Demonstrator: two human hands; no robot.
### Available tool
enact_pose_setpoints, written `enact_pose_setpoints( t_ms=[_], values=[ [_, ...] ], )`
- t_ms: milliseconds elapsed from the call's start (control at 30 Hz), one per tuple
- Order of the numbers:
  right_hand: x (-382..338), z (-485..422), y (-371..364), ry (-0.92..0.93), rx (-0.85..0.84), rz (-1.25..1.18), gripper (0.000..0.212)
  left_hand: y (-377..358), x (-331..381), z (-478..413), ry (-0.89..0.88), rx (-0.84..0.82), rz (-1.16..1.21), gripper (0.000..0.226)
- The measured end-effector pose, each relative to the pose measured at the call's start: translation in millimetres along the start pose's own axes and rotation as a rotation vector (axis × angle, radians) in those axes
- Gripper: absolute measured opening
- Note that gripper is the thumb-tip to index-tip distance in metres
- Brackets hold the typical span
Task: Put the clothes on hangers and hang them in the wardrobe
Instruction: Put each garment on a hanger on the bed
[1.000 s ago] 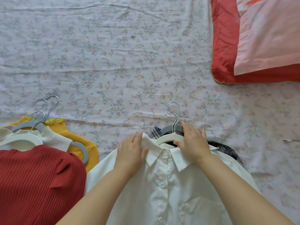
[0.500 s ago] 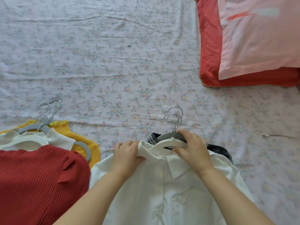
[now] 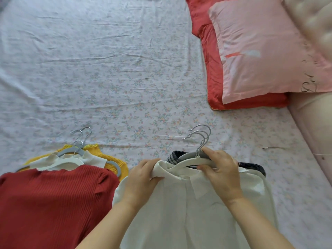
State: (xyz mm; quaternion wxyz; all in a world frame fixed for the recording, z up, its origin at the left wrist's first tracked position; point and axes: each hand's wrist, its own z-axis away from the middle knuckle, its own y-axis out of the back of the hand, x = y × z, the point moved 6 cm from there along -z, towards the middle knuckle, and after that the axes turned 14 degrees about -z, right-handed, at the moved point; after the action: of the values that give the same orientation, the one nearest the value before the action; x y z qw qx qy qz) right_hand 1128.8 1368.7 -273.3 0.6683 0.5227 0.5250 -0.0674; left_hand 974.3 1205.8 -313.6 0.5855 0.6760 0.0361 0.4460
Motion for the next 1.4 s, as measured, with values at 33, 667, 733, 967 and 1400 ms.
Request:
enact_pose_setpoints(
  t_ms=[33, 667, 733, 967, 1400],
  values=[
    [-14.4, 6.1, 7.3, 0.001, 0.01, -0.002, 0.045, 12.4, 3.6, 7.5, -0.025, -0.009, 0.004, 0.039],
    [-254.4, 170.5, 96.1, 0.222, 0.305, 0.069, 0.047, 180.6, 33.4, 155.8, -0.283, 0.103, 0.138, 0.028],
    [-277.8, 191.0, 103.2, 0.261, 0.334, 0.066, 0.048, 198.5, 34.1, 174.8, -0.316, 0.151, 0.161, 0.036],
    [-387.7, 256.8, 147.6, 0.403, 0.447, 0.14, 0.052, 287.8, 56.2, 241.2, -0.409, 0.276, 0.225, 0.004],
    [-611.3, 322.9, 181.5, 0.552, 0.622, 0.023, 0.048, 537.2, 49.6, 347.8, -0.636, 0.8, 0.082, 0.037]
  ],
)
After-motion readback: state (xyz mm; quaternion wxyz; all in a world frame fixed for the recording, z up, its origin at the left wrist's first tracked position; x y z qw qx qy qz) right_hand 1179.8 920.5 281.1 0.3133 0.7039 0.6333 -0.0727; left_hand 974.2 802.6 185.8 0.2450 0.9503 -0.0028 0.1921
